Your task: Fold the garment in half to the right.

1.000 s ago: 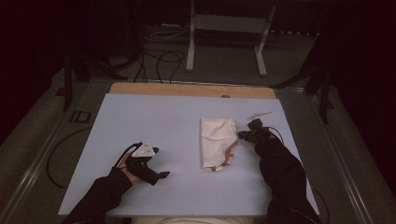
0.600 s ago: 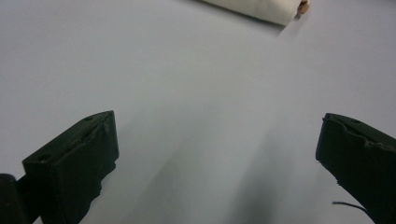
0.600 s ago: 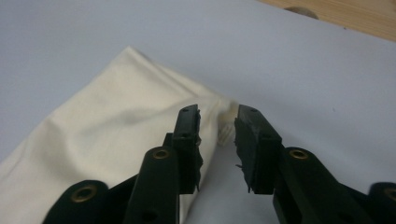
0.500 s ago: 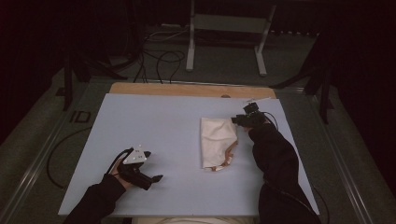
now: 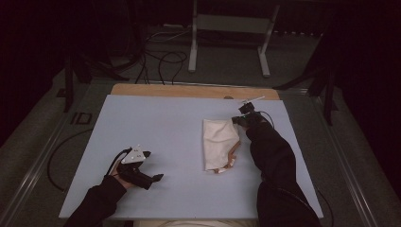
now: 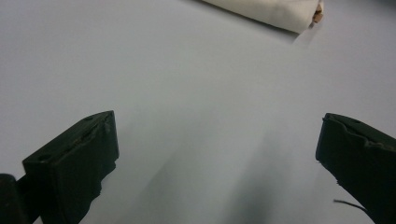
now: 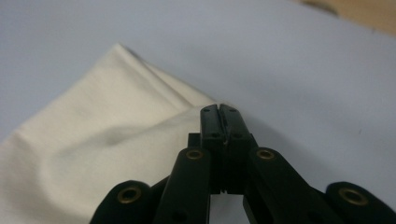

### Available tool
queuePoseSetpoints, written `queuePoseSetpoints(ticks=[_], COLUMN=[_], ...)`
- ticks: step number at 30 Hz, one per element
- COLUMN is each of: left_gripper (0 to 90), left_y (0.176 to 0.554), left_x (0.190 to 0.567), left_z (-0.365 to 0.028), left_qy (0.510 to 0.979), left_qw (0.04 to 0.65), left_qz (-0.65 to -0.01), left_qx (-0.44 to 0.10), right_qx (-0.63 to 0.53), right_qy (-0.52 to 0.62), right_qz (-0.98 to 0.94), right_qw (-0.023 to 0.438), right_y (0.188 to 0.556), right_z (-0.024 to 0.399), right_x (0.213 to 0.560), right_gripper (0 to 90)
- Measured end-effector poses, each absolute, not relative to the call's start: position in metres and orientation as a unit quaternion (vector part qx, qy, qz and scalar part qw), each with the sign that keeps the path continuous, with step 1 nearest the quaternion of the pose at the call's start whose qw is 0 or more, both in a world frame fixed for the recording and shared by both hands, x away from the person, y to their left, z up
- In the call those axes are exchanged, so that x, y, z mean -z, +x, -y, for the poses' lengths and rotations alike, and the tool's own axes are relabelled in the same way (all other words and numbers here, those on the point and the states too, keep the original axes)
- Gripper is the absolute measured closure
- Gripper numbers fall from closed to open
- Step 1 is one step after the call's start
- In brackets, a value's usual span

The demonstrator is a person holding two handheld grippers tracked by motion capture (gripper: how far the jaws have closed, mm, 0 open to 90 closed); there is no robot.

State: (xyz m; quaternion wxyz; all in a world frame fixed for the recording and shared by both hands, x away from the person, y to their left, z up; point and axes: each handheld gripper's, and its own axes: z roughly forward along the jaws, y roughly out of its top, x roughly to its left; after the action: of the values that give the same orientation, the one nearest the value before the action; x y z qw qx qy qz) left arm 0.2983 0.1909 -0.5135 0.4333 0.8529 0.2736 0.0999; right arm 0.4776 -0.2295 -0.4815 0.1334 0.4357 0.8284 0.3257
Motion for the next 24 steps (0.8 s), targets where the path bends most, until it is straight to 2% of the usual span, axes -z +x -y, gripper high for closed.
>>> queuePoseSetpoints(ticks=[7,24], left_gripper=[0.0,0.0], left_y=[0.298,0.299], left_x=[0.514,0.513], left_z=[-0.191,-0.194], left_qy=[0.852,0.844], left_qw=[0.434,0.443], left_qz=[-0.274,-0.28], left_qx=[-0.1,-0.109], right_qx=[-0.336,-0.299], right_qy=[0.426,0.465], right_qz=[-0.824,-0.819], right_qw=[0.165,0.154], right_y=[0.473,0.481], right_z=[0.231,0.247], right_x=[0.462,0.497], right_gripper=[90.0,90.0])
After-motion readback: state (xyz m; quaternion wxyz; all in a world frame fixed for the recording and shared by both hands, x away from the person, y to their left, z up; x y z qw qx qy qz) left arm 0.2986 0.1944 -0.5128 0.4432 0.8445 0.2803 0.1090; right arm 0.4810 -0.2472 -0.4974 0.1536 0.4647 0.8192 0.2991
